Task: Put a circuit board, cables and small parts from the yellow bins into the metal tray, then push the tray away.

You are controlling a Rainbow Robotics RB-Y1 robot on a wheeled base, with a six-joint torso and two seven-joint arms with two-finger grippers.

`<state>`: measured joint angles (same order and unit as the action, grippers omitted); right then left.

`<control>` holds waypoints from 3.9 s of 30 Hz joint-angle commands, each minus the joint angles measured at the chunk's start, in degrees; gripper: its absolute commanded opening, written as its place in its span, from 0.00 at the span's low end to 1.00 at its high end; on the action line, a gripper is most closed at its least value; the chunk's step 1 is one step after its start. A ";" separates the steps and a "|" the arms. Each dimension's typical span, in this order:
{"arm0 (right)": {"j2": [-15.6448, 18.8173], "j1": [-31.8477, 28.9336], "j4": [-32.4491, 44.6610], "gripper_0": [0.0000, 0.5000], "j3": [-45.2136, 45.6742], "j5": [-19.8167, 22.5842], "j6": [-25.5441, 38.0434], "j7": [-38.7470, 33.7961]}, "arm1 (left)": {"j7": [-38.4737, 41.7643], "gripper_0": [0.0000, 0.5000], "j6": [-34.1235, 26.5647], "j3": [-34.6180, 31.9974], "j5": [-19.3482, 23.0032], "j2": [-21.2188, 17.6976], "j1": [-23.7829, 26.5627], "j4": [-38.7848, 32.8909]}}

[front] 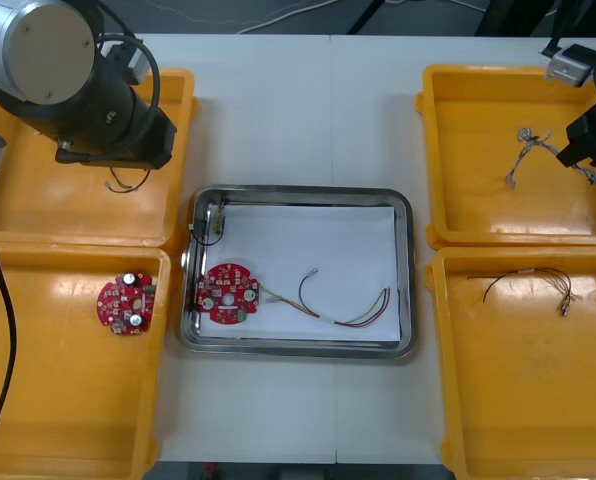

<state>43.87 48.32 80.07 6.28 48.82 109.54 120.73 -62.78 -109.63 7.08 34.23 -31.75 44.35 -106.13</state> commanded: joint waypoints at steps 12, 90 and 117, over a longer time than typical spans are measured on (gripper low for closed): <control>4.30 8.98 1.49 0.00 2.86 -0.83 0.46 -2.60 | 0.64 0.00 -0.37 -1.11 0.48 -1.82 -0.40 -2.33; 1.66 -2.97 1.32 1.00 -11.20 0.31 -22.88 -13.59 | 0.12 0.00 -0.37 -1.11 0.04 -1.82 -1.02 -3.91; -1.24 -3.85 -11.34 1.00 -20.87 -2.33 -42.74 -14.91 | 0.29 0.00 -0.37 -1.11 -0.40 -1.82 -1.02 -3.82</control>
<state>43.53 43.80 69.57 -12.37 47.44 67.78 105.70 -62.78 -109.63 7.08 34.33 -31.76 43.93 -107.89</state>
